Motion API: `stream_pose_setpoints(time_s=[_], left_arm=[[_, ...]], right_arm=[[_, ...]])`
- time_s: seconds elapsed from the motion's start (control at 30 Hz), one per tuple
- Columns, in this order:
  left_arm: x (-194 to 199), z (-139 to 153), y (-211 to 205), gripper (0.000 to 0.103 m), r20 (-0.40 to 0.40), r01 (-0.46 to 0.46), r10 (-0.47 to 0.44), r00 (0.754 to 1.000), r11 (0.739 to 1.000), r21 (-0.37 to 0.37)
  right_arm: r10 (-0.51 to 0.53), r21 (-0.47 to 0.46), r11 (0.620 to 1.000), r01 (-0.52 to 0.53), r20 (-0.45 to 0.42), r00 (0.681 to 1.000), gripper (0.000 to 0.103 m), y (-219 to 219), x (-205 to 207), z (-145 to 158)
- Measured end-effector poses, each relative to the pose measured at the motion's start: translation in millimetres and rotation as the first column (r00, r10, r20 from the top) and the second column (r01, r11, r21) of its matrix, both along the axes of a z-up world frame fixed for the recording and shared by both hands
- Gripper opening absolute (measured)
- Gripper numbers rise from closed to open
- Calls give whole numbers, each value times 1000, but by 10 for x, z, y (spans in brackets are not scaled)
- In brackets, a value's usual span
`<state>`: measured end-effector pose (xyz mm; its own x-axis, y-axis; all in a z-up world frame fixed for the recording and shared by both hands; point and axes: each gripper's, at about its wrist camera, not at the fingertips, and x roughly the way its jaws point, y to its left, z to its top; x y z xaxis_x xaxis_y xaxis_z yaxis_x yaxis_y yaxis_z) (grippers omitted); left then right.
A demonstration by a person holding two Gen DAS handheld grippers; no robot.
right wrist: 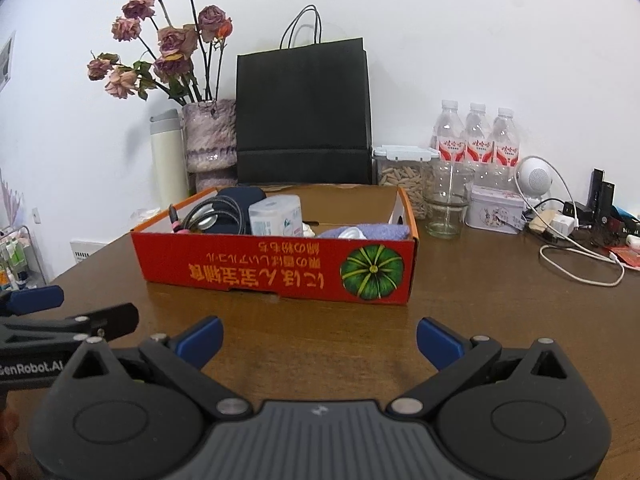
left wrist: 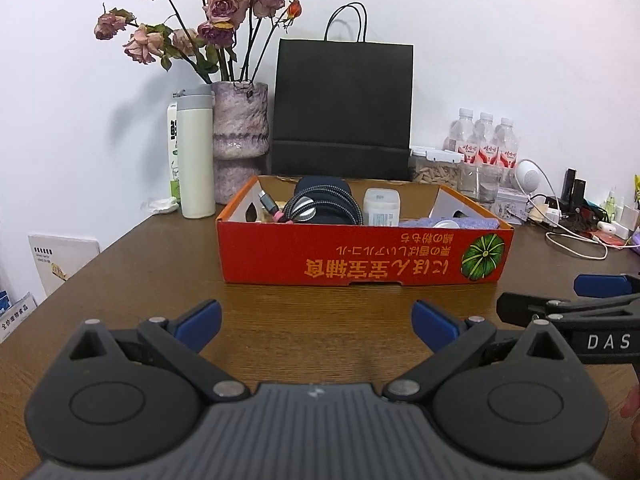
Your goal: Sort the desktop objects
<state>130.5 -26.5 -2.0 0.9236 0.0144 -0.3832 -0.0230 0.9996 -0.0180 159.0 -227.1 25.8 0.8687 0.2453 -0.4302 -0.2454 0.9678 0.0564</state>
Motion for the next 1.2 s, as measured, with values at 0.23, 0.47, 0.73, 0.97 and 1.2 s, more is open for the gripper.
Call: stream_pose_setpoints(time_s=[0.23,0.47,0.73,0.97,1.2], left_arm=[[25,-32,-1,103,-27,-33,33,999,999,10],[2,-19,2,103,-20,-39,39,999,999,9],[0,-13,2,103,-22,-41,41,999,999,10],[0,-9,3,103,-20,-41,41,999,999,11],[-2,-7,11,103,-21,-41,41,999,999,10]], right_arm=[[42,0,999,-42,0,999,103,60,-54,-19],[46,8,999,-46,6,999,103,65,-65,-4],[46,8,999,-46,6,999,103,70,-59,-10],[46,8,999,-46,5,999,103,74,-57,-13],[46,7,999,-46,6,999,103,75,-57,-13]])
